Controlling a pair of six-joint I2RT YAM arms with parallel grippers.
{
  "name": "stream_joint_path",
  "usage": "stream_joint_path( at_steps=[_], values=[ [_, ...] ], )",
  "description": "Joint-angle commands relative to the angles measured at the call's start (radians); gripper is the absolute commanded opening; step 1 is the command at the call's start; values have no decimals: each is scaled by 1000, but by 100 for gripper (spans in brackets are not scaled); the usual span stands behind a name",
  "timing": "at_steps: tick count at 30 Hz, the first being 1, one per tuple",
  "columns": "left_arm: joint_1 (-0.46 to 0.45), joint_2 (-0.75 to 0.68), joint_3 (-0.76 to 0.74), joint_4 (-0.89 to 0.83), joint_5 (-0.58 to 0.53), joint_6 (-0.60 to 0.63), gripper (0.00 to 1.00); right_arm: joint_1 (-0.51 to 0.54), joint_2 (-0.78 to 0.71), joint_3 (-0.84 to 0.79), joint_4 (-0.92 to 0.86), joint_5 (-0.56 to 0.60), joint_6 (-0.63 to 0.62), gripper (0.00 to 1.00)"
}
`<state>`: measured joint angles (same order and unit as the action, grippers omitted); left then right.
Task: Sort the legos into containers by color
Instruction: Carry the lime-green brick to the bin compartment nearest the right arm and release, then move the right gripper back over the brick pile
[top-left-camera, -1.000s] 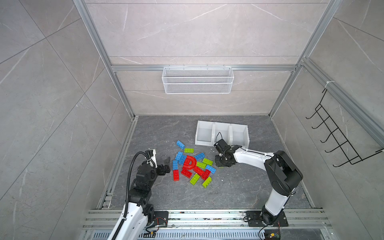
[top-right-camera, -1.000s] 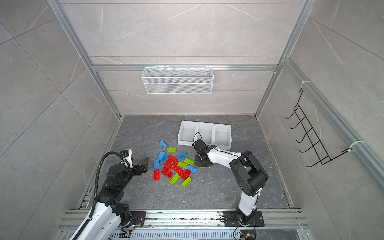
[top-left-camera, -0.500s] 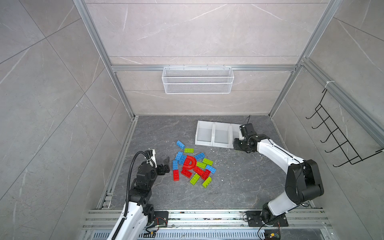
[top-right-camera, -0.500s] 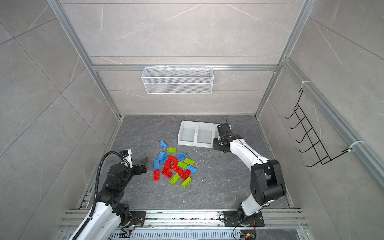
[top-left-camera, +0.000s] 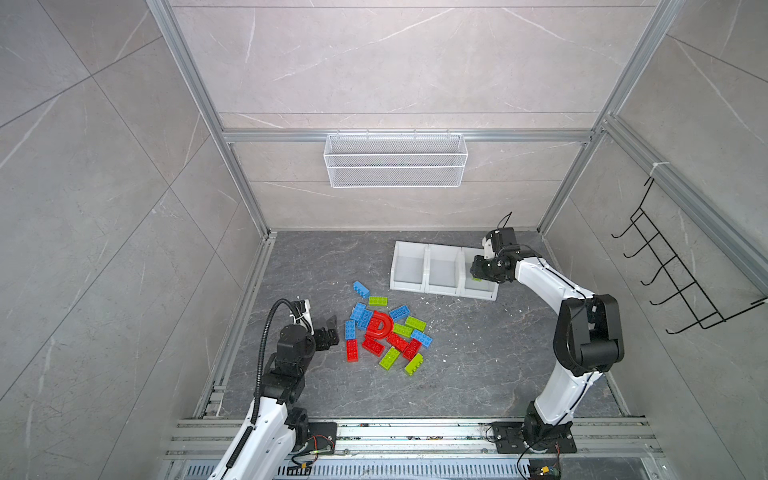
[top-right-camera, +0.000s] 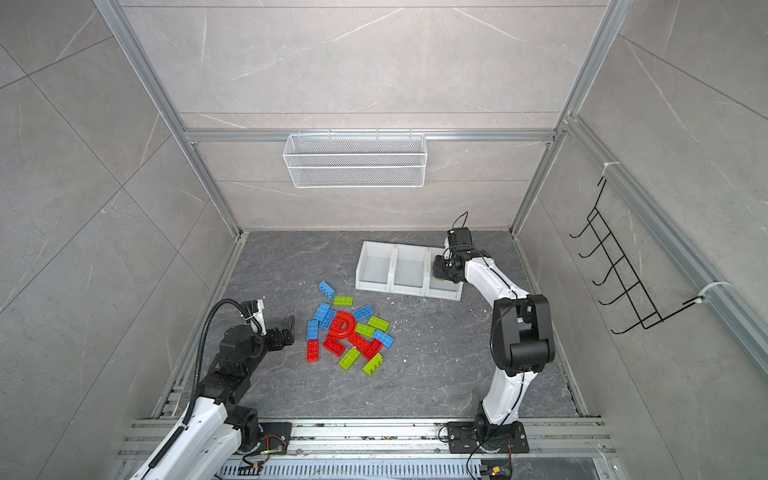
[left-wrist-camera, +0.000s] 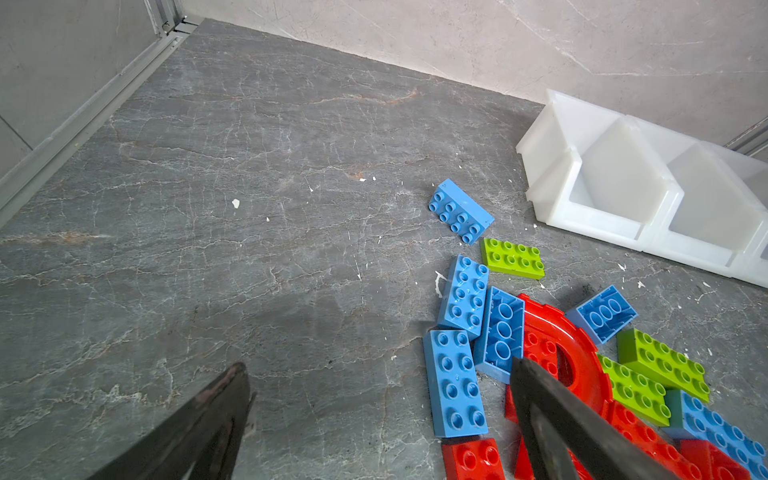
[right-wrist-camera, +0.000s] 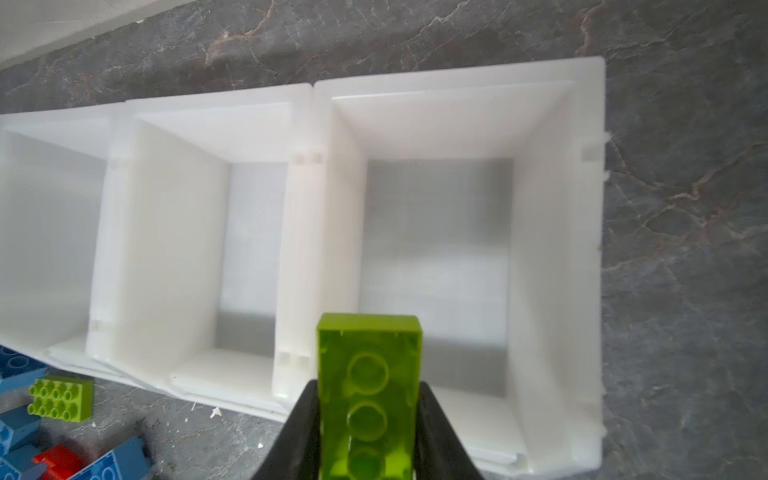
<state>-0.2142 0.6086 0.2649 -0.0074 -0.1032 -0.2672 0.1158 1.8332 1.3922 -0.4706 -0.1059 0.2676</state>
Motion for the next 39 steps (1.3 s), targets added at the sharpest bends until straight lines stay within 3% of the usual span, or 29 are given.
stream_joint_path(
  at_steps=[1,5,13,19,26,28,32,39],
  values=[
    [1,-1,40,16,3,-4,100,-21,29,47,-13,-11,-27,22],
    [0,-1,40,17,1,-5,100,-25,70,114,-45,-52,-39,22],
    [0,-36,27,7,-23,-14,100,-26,81,104,-31,-25,-41,29],
    [0,-91,8,-2,-35,-18,100,-26,67,113,-45,-42,-46,55],
    [0,-80,13,-5,-42,-22,100,-17,-126,-1,-53,-101,-43,60],
    [0,-74,14,-2,-40,-20,100,11,-228,-106,-11,-145,-36,61],
    [1,-66,16,3,-25,-16,100,138,-365,-245,-22,-126,-48,62],
    [1,-40,27,5,-32,-18,100,382,-360,-302,-55,-48,-53,63]
  ],
)
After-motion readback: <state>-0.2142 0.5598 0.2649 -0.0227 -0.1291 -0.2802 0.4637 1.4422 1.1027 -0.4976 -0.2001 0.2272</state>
